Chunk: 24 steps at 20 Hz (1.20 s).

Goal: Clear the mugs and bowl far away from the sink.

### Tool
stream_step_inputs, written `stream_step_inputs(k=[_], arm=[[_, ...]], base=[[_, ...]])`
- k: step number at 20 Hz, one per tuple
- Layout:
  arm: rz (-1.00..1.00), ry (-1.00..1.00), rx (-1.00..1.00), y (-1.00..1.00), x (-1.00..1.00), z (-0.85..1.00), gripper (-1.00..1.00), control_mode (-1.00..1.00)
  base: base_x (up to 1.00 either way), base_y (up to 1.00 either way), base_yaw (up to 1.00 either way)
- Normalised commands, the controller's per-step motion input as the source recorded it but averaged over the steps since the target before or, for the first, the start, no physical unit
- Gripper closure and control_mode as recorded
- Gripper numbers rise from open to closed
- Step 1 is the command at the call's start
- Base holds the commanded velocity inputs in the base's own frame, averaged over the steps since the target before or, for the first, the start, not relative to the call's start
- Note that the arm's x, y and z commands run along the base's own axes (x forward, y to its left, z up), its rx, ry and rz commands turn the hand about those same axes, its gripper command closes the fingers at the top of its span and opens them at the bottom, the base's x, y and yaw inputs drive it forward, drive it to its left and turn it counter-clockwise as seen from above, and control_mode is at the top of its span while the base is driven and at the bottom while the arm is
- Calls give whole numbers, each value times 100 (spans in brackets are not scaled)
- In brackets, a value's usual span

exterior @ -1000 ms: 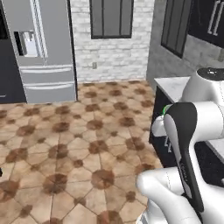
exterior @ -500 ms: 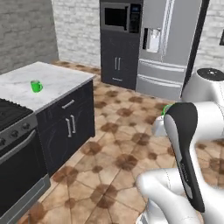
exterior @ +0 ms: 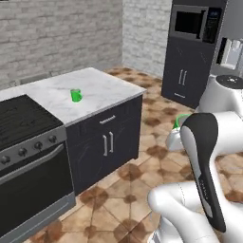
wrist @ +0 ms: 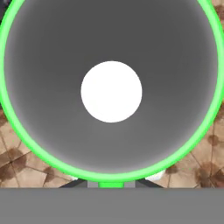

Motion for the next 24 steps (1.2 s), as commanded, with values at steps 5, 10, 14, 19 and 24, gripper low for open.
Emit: stream_step_inputs(k=[5, 10, 14, 19, 24], arm=[[0, 0, 0, 0, 0, 0, 100, 100], [0, 0, 0, 0, 0, 0, 100, 100], [0, 0, 0, 0, 0, 0, 100, 100], [0, 0, 0, 0, 0, 0, 100, 100], [0, 0, 0, 0, 0, 0, 100, 100]], base=[[100, -62, 25], [100, -44, 25], [100, -5, 34], [100, 0, 45], [72, -17, 54]])
